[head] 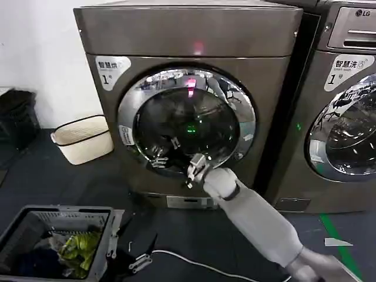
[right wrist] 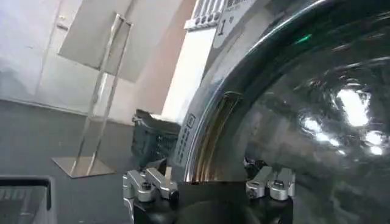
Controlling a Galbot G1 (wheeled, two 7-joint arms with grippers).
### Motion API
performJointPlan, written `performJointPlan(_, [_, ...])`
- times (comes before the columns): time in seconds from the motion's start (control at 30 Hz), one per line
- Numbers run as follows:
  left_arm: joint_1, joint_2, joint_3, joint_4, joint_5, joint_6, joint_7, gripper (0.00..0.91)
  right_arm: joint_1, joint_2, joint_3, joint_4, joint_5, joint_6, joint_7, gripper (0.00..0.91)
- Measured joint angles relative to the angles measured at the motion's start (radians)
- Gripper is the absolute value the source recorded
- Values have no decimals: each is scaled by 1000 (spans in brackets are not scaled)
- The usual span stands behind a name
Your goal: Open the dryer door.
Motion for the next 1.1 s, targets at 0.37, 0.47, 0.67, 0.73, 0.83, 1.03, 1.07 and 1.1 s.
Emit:
performJointPlan(0.37, [3,-5,-6,-1,0,-8,0,907,51,58,-11,-104,-11,15,-21,907])
performJointPlan(0.47, [3,-6,-6,0,0,-9,0,907,58,75,-14,-126,-13,15,-27,907])
performJointPlan(0.67, [0,-5,-9,0,-2,-9,0,907,75,96,-33,-154,-13,14,-40,907])
performJointPlan(0.73, [1,-6,-10,1,-3,-10,0,907,82,104,-37,-163,-13,14,-43,907])
performJointPlan(0.83, [2,-8,-9,1,-4,-14,-1,907,96,117,-43,-178,-13,15,-51,907])
performJointPlan(1.03, [4,-10,-10,1,-4,-17,-1,907,124,148,-62,-222,-13,26,-62,907])
performJointPlan(1.07, [4,-11,-10,1,-4,-18,-2,907,128,154,-64,-230,-13,27,-65,907])
performJointPlan(1.1, [4,-12,-9,1,-4,-19,-2,907,132,158,-67,-237,-13,29,-67,907])
